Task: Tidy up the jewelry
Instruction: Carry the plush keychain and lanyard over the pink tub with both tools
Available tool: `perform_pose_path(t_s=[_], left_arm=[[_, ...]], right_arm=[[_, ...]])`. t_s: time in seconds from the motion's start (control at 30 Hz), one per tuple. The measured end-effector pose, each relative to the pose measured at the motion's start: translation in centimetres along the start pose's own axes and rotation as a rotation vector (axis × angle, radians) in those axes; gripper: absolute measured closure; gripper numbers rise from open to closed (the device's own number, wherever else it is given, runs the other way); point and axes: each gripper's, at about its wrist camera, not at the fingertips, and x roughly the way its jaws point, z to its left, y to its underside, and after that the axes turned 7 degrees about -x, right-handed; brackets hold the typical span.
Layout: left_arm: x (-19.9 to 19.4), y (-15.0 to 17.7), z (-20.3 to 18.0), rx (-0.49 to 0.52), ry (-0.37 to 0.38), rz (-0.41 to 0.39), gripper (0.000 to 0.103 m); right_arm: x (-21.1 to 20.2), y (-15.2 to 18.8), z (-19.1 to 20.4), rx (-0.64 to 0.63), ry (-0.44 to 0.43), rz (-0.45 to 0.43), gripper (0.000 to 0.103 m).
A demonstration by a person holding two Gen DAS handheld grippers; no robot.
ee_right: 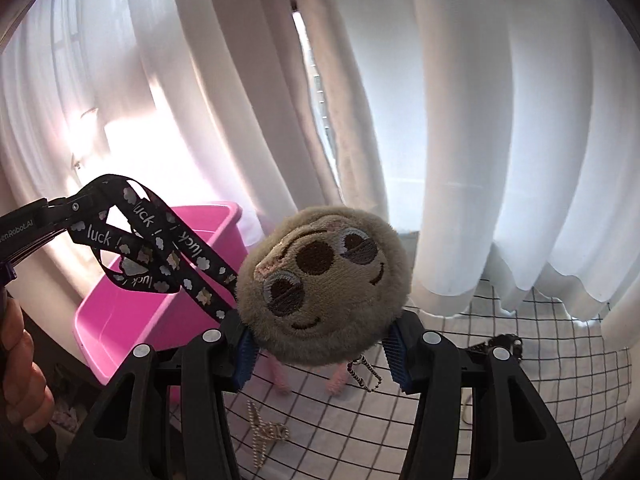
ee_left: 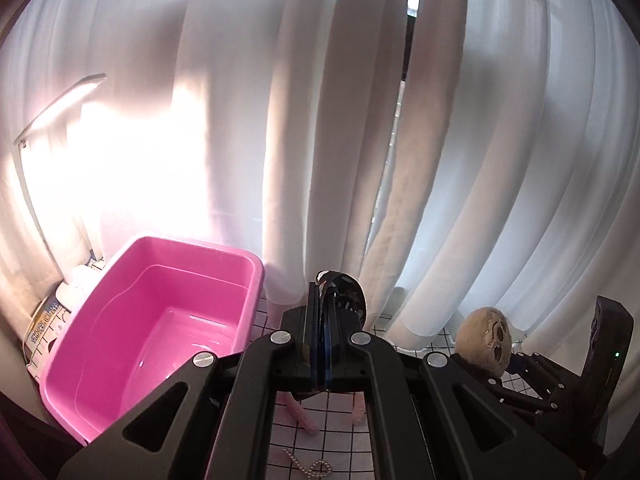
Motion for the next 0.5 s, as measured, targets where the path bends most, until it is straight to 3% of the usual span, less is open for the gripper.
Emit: perform_pose_path(t_s=[0.13,0.27,0.5], left_arm=[[-1.3,-2.1,5.0,-0.042,-0.109,-0.038,0.101],[-1.1,-2.1,10.3,-0.086,-0.219,-0.032,0.101],[2.2,0.7,18.6,-0.18,-0.323,0.09,0.101]], right_arm=[[2.8,-3.0,5.9,-0.104,-0.092,-0.011,0.052],[6.1,-5.0,12.0,-0.196,-0.179,0.017,0.052],[12.4,-5.5,20.3,-0.303,-0.266,0.138,0.052]])
